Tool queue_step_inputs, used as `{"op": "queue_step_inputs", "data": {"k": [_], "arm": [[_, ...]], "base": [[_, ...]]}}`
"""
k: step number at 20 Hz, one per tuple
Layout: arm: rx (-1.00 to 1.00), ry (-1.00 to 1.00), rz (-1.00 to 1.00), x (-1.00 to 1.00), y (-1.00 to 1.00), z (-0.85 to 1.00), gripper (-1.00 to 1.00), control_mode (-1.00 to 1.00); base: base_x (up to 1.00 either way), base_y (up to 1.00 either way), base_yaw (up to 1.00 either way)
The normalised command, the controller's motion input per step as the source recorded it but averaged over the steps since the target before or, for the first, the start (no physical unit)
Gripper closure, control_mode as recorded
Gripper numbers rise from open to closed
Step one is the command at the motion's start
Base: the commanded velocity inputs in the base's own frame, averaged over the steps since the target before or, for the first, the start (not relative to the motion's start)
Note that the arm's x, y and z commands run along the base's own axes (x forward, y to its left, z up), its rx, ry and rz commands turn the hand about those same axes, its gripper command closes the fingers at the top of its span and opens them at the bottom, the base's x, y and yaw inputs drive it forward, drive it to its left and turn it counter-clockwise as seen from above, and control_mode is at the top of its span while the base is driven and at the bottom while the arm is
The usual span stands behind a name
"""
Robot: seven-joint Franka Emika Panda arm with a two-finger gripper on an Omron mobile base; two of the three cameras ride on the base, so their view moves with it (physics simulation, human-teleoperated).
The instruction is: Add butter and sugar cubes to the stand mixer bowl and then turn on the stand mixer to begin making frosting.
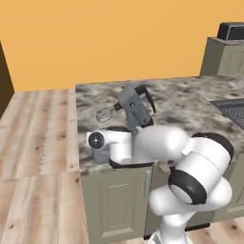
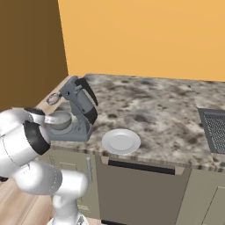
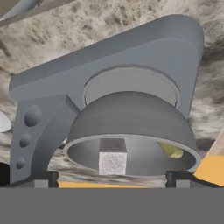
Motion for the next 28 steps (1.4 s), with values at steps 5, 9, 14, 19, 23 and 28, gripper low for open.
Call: {"op": "queue_step_inputs", "data": {"k": [5, 9, 14, 19, 23, 28], "arm": [[0.03, 0.0, 0.0, -0.14, 0.0, 0.65, -1.0, -1.0], [0.0, 0.04, 0.0, -0.42, 0.0, 0.5, -1.0, -1.0], [0.0, 0.12, 0.0, -0.74, 0.0, 0.44, -1.0, -1.0], [0.03, 0.15, 0.01, -0.98, 0.0, 0.59, -1.0, -1.0], [0.13, 0.13, 0.04, -0.98, -0.13, 0.92, -1.0, -1.0], [0.24, 0.1, 0.01, -0.63, -0.65, 1.0, -1.0, -1.0]], "base": [[0.0, 0.0, 0.0], [0.0, 0.0, 0.0], [0.0, 0.0, 0.0], [0.0, 0.0, 0.0], [0.0, 0.0, 0.0], [0.0, 0.0, 0.0]]}}
